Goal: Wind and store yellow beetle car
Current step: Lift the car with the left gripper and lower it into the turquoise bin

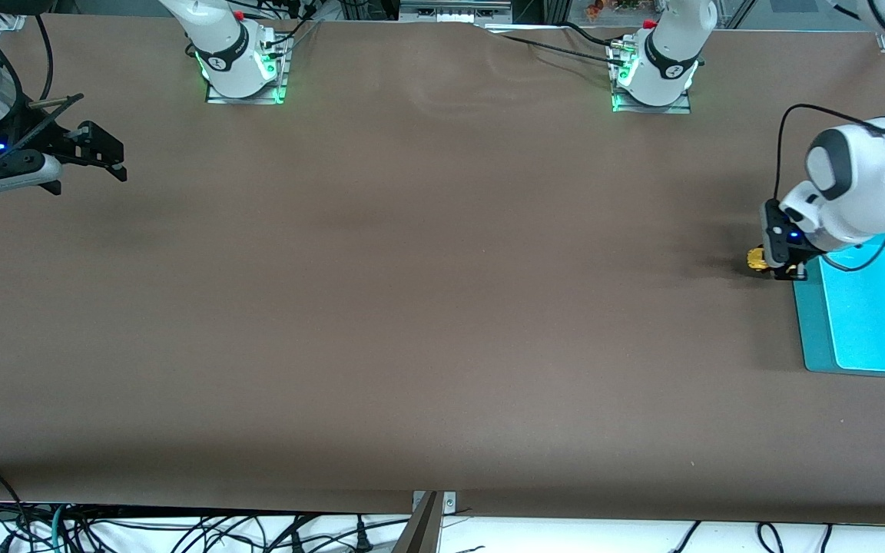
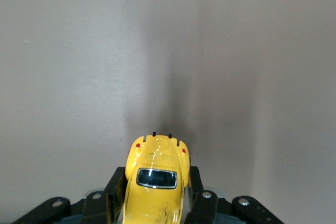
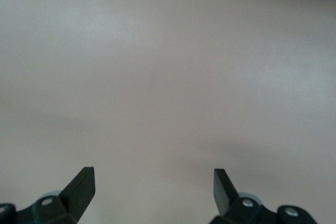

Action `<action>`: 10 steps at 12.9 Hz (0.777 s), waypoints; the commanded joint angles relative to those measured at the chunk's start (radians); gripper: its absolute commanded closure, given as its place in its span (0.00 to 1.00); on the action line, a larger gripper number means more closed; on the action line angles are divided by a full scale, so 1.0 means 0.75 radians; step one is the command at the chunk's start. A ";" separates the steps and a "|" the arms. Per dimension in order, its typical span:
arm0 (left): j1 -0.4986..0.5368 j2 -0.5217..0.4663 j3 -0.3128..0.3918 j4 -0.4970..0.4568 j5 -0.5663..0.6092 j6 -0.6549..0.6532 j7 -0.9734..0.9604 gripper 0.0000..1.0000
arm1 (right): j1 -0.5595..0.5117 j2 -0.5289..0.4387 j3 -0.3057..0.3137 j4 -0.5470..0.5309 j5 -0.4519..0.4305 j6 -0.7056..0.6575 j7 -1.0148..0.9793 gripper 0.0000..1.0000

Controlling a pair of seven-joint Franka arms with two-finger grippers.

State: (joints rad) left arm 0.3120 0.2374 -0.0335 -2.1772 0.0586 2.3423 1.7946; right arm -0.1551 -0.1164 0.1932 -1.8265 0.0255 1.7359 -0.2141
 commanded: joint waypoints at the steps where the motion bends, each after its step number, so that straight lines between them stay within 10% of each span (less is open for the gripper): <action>1: 0.017 0.005 -0.006 0.241 -0.035 -0.289 0.033 1.00 | 0.019 -0.013 -0.014 -0.007 -0.003 -0.009 0.009 0.00; 10: 0.228 0.368 0.002 0.728 -0.033 -0.397 0.311 1.00 | 0.017 -0.013 -0.016 -0.007 -0.005 -0.009 0.001 0.00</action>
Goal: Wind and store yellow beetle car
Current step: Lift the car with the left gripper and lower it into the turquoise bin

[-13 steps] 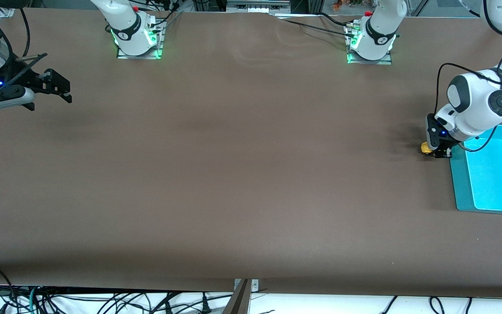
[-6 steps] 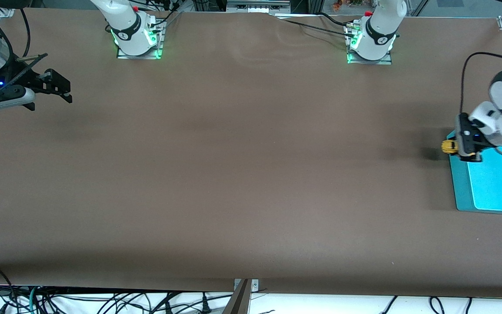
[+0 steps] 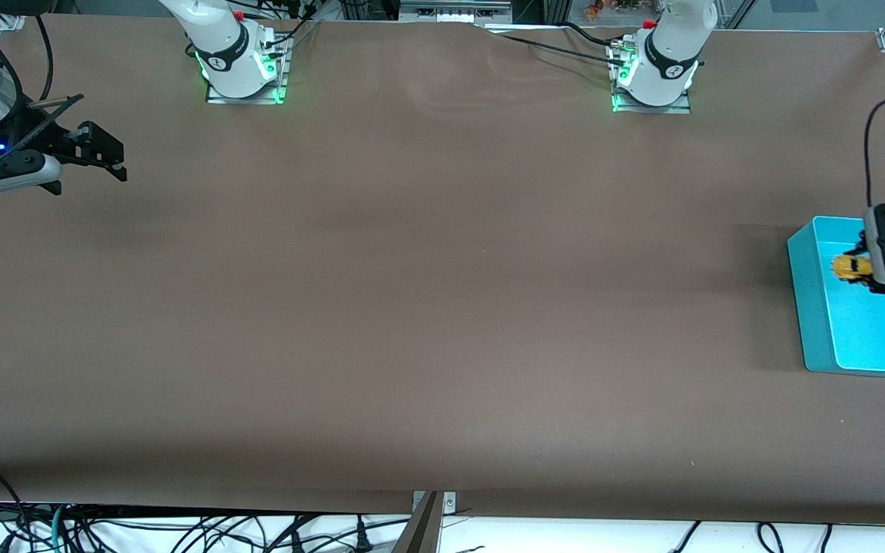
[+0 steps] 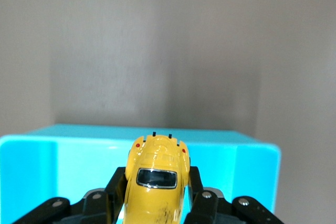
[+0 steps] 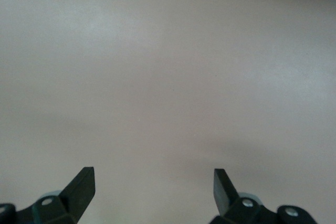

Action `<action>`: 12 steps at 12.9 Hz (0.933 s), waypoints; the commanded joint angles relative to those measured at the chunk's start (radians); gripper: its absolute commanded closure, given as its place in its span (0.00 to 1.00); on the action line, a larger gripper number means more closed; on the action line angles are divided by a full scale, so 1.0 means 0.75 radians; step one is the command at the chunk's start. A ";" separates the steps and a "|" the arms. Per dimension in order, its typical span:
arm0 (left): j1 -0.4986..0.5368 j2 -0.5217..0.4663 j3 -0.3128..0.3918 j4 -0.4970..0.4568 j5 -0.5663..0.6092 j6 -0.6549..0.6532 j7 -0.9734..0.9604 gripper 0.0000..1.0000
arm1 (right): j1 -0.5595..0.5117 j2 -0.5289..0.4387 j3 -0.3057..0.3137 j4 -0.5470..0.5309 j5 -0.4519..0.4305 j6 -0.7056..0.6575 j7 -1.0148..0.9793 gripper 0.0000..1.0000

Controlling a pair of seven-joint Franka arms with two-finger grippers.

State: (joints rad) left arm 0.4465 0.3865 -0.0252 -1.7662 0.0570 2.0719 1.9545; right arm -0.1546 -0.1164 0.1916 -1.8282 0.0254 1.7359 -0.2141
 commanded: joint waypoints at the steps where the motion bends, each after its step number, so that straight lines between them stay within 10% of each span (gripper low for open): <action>1: 0.059 0.222 -0.009 0.227 -0.029 -0.036 0.124 1.00 | 0.016 -0.013 -0.014 -0.004 -0.003 -0.009 0.001 0.00; 12: 0.094 0.499 0.003 0.350 0.000 -0.001 0.135 0.93 | 0.016 -0.010 -0.014 -0.004 -0.005 -0.009 0.001 0.00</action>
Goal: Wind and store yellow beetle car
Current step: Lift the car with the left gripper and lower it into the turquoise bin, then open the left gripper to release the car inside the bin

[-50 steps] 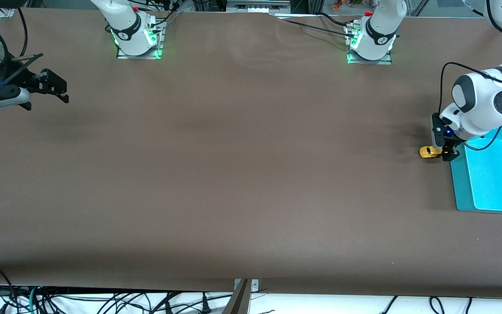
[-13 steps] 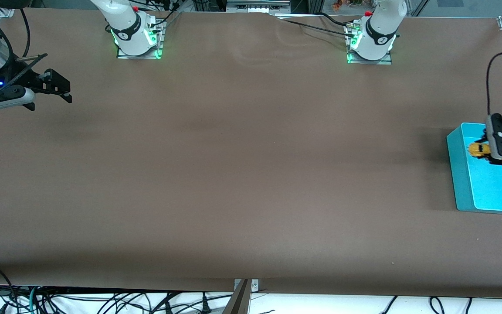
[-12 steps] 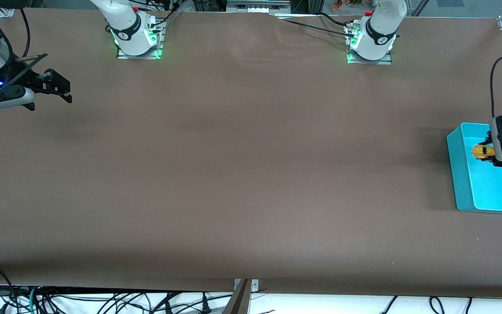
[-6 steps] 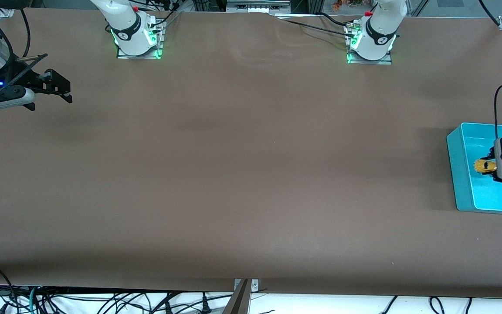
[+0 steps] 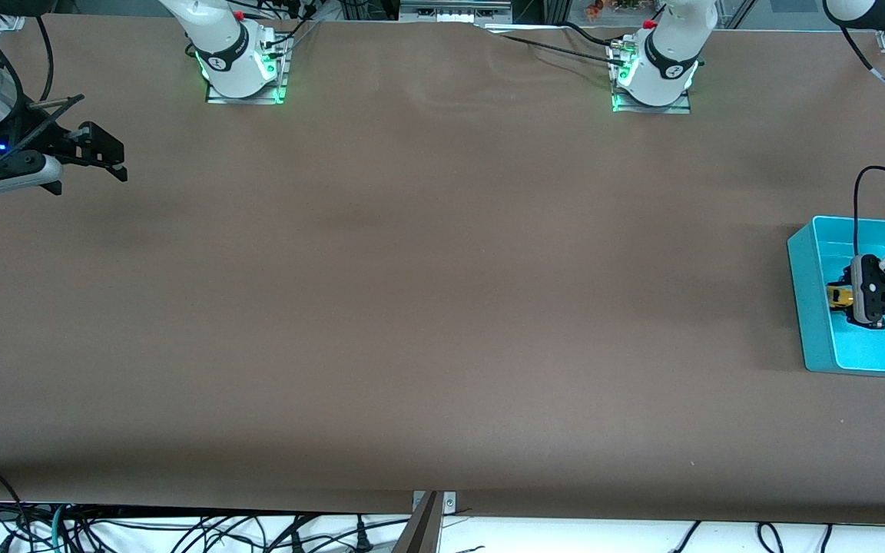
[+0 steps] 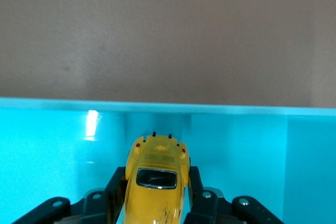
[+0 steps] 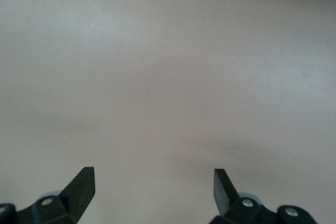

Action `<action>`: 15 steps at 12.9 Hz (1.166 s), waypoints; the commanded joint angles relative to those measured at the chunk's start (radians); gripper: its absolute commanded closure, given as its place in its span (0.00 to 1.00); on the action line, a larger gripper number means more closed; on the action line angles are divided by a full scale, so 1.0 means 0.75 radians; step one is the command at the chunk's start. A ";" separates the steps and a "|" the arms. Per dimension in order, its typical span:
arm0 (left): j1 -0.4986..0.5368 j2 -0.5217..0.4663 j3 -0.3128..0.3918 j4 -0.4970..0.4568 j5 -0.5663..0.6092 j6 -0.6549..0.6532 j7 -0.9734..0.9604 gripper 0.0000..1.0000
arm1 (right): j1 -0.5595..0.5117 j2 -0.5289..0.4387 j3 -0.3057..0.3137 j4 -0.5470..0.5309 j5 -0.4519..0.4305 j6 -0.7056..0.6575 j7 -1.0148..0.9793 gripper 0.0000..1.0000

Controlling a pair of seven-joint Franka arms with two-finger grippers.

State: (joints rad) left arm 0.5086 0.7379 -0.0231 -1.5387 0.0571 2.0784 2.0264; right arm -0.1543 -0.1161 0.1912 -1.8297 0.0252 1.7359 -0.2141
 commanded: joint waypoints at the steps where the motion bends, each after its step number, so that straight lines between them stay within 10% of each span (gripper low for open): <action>1: 0.015 0.037 0.000 0.047 0.018 -0.010 0.039 0.93 | 0.015 -0.011 -0.014 -0.003 -0.005 -0.009 0.001 0.00; 6: 0.040 0.069 0.000 0.027 0.022 0.053 0.039 0.48 | 0.015 -0.011 -0.014 -0.003 -0.005 -0.009 0.001 0.00; 8: 0.040 0.065 0.000 0.035 0.022 0.051 0.043 0.09 | 0.015 -0.011 -0.014 -0.003 -0.005 -0.009 0.001 0.00; 15: 0.032 -0.102 -0.016 0.029 -0.084 0.015 -0.039 0.00 | 0.018 -0.019 -0.014 0.000 -0.005 -0.022 0.022 0.00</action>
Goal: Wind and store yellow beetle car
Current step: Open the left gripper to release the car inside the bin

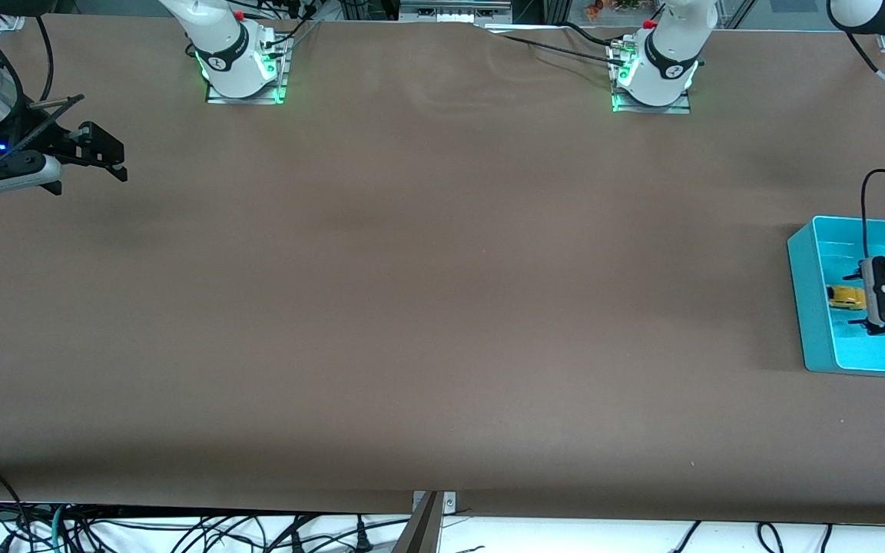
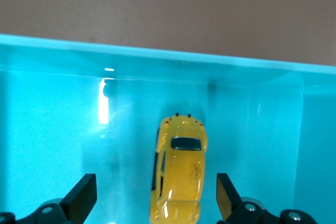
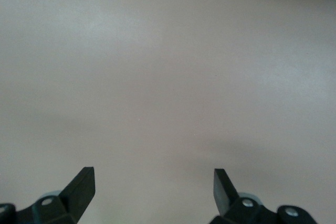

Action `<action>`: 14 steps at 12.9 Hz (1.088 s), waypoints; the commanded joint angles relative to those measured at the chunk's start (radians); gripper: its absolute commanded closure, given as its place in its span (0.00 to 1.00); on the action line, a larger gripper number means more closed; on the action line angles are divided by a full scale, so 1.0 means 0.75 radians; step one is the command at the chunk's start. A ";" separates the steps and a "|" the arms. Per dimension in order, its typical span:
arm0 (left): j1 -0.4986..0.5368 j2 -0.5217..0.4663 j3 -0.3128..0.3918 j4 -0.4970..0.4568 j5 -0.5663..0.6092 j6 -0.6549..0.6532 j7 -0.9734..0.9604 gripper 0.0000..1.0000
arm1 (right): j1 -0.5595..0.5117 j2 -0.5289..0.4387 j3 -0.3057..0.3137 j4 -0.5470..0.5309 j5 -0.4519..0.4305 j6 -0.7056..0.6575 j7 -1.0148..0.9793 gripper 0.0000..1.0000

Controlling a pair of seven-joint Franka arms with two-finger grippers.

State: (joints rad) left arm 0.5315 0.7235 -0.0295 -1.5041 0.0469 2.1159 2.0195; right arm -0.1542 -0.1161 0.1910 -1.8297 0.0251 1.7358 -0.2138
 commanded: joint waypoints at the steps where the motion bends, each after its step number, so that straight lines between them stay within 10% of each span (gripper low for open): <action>1: -0.001 -0.113 -0.008 -0.017 -0.117 -0.042 -0.060 0.00 | 0.017 -0.021 -0.011 0.000 -0.003 -0.026 0.023 0.00; 14: -0.589 -0.543 0.007 -0.017 -0.283 -0.428 -1.920 0.00 | 0.026 -0.007 -0.009 0.071 0.018 -0.036 -0.005 0.00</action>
State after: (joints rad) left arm 0.1502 0.3582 -0.0522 -1.4982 -0.1345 1.8086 0.7284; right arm -0.1428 -0.1305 0.1913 -1.8073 0.0259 1.7340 -0.2125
